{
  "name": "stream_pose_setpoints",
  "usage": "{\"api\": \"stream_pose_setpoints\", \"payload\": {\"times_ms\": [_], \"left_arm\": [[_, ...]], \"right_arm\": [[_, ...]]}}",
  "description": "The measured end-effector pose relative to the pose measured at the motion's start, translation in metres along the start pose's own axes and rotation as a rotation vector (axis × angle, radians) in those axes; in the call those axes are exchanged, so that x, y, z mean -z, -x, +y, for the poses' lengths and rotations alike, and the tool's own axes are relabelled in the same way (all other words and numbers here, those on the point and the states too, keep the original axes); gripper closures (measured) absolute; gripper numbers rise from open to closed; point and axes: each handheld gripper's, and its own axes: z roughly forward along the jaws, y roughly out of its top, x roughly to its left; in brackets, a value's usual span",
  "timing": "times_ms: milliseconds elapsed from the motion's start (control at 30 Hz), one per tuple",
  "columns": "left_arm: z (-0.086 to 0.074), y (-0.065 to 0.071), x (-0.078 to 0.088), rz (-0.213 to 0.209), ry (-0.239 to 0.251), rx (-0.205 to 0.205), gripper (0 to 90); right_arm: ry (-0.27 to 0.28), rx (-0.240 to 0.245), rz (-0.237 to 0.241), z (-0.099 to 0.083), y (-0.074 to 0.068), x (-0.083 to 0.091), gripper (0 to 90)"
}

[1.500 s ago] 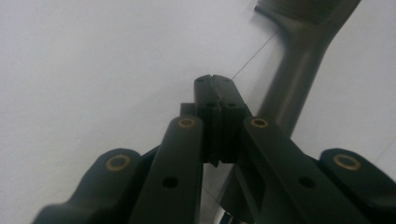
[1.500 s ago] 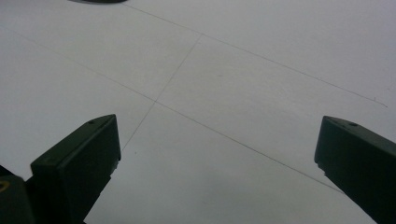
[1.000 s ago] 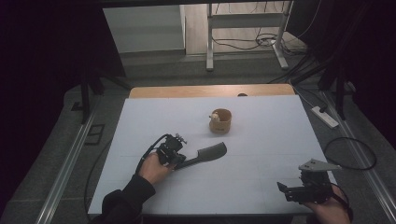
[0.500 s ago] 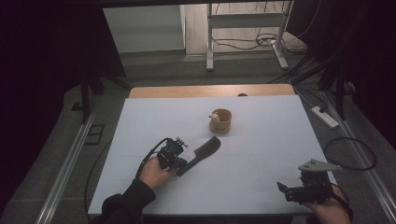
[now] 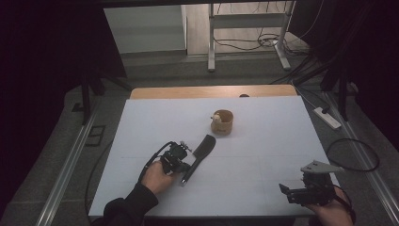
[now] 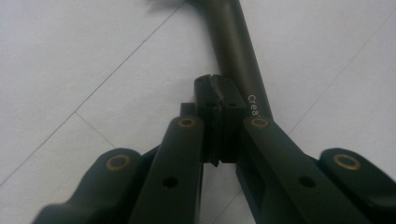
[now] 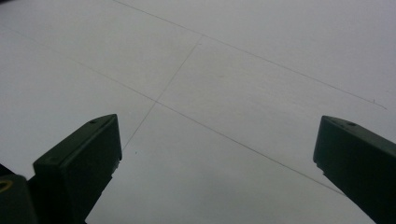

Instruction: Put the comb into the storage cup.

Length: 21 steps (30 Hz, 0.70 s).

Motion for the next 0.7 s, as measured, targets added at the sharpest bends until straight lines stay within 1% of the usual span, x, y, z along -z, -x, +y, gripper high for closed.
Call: {"api": "stream_pose_setpoints", "payload": {"times_ms": [67, 133, 167, 200, 233, 267, 300, 333, 367, 400, 433, 533, 567, 600, 633, 667, 700], "left_arm": [[-0.001, -0.001, 0.002, 0.007, 0.003, 0.009, 88.4], [-0.001, -0.002, 0.003, 0.009, 0.008, 0.014, 85.3], [-0.002, -0.002, 0.007, 0.011, 0.024, 0.027, 83.6], [-0.002, -0.002, 0.007, 0.011, 0.024, 0.027, 82.5], [-0.003, -0.003, 0.011, 0.007, 0.042, 0.041, 80.0], [-0.003, -0.003, 0.011, 0.007, 0.042, 0.041, 78.0], [-0.004, -0.003, 0.014, 0.001, 0.058, 0.059, 75.1], [-0.004, -0.003, 0.014, 0.001, 0.058, 0.059, 73.0], [-0.006, -0.003, 0.017, 0.001, 0.071, 0.074, 69.0], [-0.006, -0.003, 0.017, 0.001, 0.071, 0.074, 67.0], [-0.006, -0.003, 0.019, -0.001, 0.077, 0.083, 67.0], [-0.008, -0.002, 0.023, 0.006, 0.09, 0.094, 56.6], [-0.009, -0.001, 0.024, 0.005, 0.096, 0.098, 50.0], [-0.009, -0.001, 0.025, 0.004, 0.1, 0.1, 50.0], [-0.009, 0.0, 0.027, 0.005, 0.106, 0.102, 43.7], [-0.009, 0.001, 0.028, 0.006, 0.111, 0.102, 43.7], [-0.009, 0.001, 0.029, 0.006, 0.117, 0.105, 40.3]], "right_arm": [[0.001, 0.001, 0.0, 0.0, 0.0, 0.0, 1.0], [0.001, 0.001, 0.0, 0.0, 0.0, 0.0, 1.0], [0.001, 0.001, 0.0, 0.0, 0.0, 0.0, 1.0], [0.001, 0.001, 0.0, 0.0, 0.0, 0.0, 1.0], [0.002, 0.001, 0.0, 0.0, 0.0, 0.0, 1.0], [0.002, 0.001, 0.0, 0.0, 0.0, 0.0, 1.0], [0.0, 0.001, 0.001, 0.0, 0.0, 0.0, 1.0], [0.0, 0.001, 0.001, 0.0, 0.0, 0.0, 1.0], [0.001, 0.002, -0.001, 0.0, 0.0, 0.001, 1.0], [0.001, 0.002, -0.001, 0.0, 0.0, 0.001, 1.0], [0.002, 0.003, -0.001, 0.0, -0.001, 0.001, 1.0], [0.002, 0.003, -0.001, 0.0, -0.001, 0.001, 1.0], [0.002, 0.003, 0.0, 0.0, -0.001, 0.001, 1.0], [0.002, 0.003, 0.0, 0.0, -0.001, 0.001, 1.0], [0.004, 0.005, 0.0, 0.0, -0.001, 0.001, 1.0], [0.004, 0.005, 0.0, 0.0, -0.001, 0.001, 1.0], [0.004, 0.006, 0.0, 0.0, -0.001, 0.001, 1.0]]}}
